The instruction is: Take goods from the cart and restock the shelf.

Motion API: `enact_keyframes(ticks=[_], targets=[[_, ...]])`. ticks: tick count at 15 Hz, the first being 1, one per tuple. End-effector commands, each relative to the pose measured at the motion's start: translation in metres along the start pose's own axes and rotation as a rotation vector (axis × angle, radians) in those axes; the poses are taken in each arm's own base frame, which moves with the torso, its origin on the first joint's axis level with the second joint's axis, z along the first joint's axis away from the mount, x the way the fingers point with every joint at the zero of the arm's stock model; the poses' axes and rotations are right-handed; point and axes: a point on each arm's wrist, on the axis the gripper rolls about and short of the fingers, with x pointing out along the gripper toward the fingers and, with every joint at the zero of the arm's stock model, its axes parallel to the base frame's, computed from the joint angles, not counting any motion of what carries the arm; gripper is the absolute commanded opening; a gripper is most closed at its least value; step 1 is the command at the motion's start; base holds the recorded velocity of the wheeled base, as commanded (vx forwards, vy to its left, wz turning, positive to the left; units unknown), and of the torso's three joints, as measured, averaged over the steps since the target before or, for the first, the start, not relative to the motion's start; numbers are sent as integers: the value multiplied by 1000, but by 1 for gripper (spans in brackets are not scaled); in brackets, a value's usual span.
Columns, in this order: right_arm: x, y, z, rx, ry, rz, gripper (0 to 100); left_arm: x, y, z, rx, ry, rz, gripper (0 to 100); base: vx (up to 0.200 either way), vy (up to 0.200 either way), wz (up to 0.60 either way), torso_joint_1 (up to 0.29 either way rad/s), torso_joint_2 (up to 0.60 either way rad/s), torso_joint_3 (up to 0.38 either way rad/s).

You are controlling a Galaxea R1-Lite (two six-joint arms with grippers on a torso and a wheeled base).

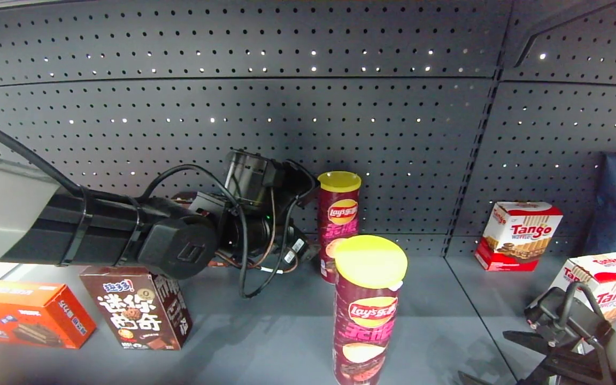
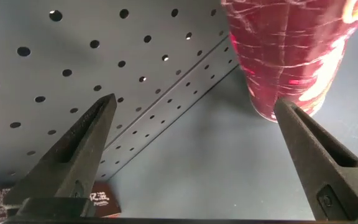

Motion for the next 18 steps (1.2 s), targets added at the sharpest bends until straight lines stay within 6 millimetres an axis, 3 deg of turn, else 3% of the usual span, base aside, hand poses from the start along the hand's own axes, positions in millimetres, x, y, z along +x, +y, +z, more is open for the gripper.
enact_keyframes(ticks=[1,18], targets=[[-1,0,0,0,-2,0,100,0,2,0,-3,1,9,100,0,0,0,0,0,0],[-1,0,0,0,-4,0,100,18,2,6,-12,-4,32,100,0,0,0,0,0,0]])
